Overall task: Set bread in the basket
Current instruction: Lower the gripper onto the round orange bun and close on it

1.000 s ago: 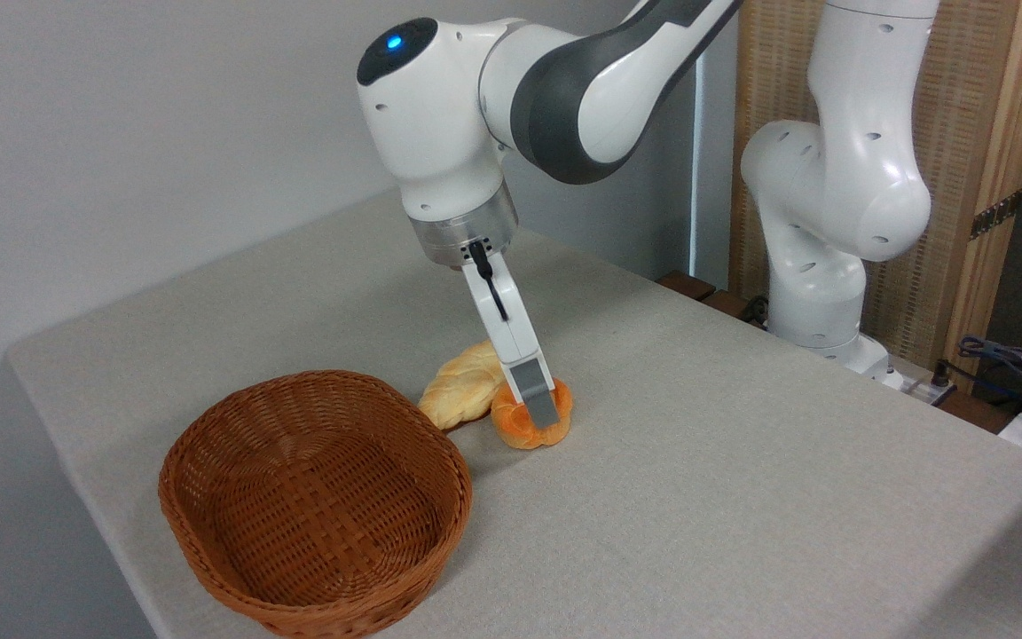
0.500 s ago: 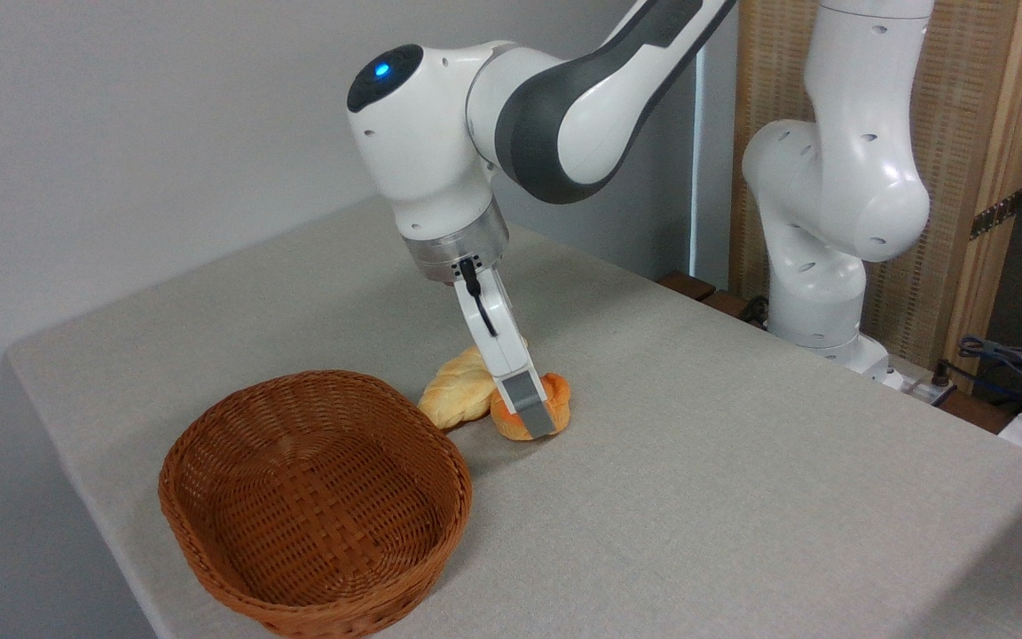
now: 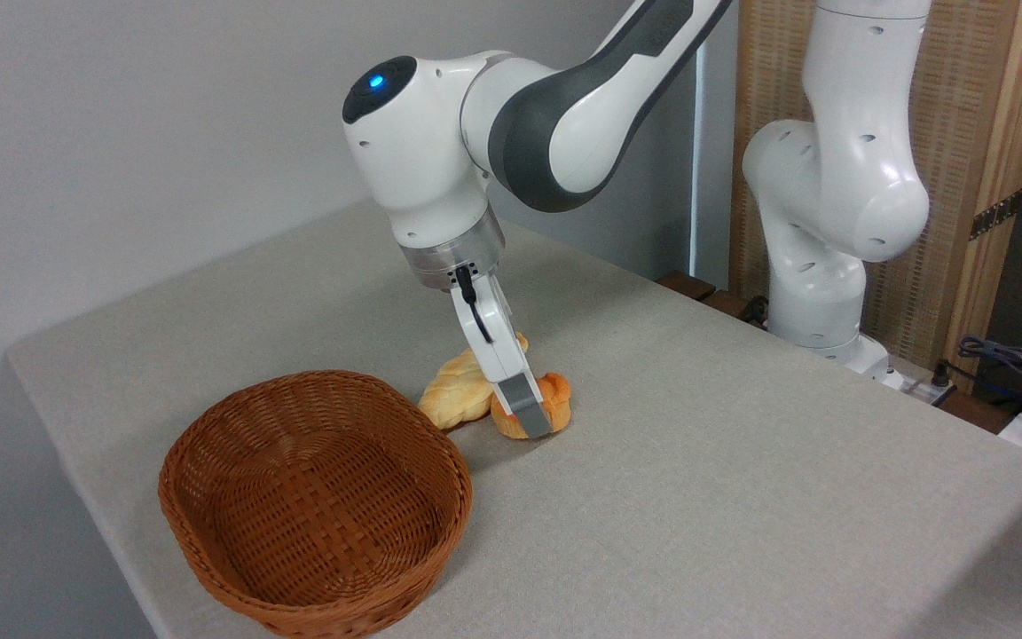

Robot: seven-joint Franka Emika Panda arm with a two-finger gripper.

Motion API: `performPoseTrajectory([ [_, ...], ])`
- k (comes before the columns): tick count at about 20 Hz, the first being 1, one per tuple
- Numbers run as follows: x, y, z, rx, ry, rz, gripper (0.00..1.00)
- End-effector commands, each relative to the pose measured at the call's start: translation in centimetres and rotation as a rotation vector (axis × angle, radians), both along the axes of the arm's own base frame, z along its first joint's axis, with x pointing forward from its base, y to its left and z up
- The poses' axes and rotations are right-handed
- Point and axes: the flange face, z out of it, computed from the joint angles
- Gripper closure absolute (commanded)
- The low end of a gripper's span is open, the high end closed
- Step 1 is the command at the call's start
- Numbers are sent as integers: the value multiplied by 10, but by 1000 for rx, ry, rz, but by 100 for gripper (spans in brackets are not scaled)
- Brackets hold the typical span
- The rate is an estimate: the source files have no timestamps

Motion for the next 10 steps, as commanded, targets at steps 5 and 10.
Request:
performPoseTrajectory([
  [5, 1, 1, 0, 4, -17, -23, 52],
  [10, -1, 1, 13, -3, -29, -21, 53],
])
